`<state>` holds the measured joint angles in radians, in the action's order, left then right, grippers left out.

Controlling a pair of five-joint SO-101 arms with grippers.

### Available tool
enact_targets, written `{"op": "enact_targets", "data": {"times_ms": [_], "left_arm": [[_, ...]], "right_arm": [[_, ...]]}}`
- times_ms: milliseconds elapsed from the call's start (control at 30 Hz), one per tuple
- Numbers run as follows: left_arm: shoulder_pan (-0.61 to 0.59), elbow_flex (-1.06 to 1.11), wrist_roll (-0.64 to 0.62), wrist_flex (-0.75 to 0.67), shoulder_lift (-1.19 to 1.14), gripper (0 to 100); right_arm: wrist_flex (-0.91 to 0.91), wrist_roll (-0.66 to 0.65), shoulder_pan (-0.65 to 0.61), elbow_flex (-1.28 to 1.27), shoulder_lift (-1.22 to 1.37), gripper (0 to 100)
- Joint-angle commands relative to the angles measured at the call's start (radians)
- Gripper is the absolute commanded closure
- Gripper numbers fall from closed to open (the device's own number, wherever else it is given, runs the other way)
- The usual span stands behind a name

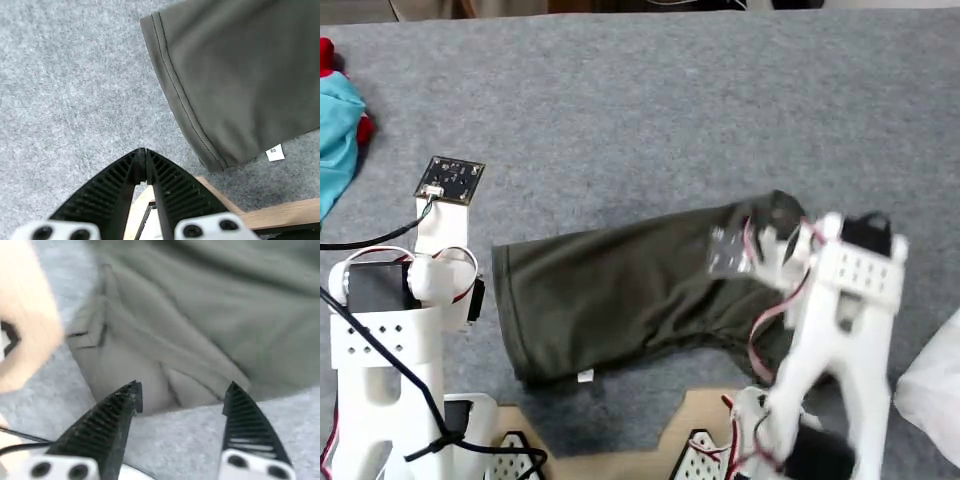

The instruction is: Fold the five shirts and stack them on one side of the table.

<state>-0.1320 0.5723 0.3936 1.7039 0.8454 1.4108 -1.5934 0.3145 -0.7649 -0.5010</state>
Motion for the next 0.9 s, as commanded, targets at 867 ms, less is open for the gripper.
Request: {"op": "enact_targets", "data": {"times_ms": [867], "left_arm": [[-0.009,0.000,0.003,0.005,0.016,98]], "right_arm": [[-0.330,0.163,-0.156,-0.263,-0.042,98.0]]}}
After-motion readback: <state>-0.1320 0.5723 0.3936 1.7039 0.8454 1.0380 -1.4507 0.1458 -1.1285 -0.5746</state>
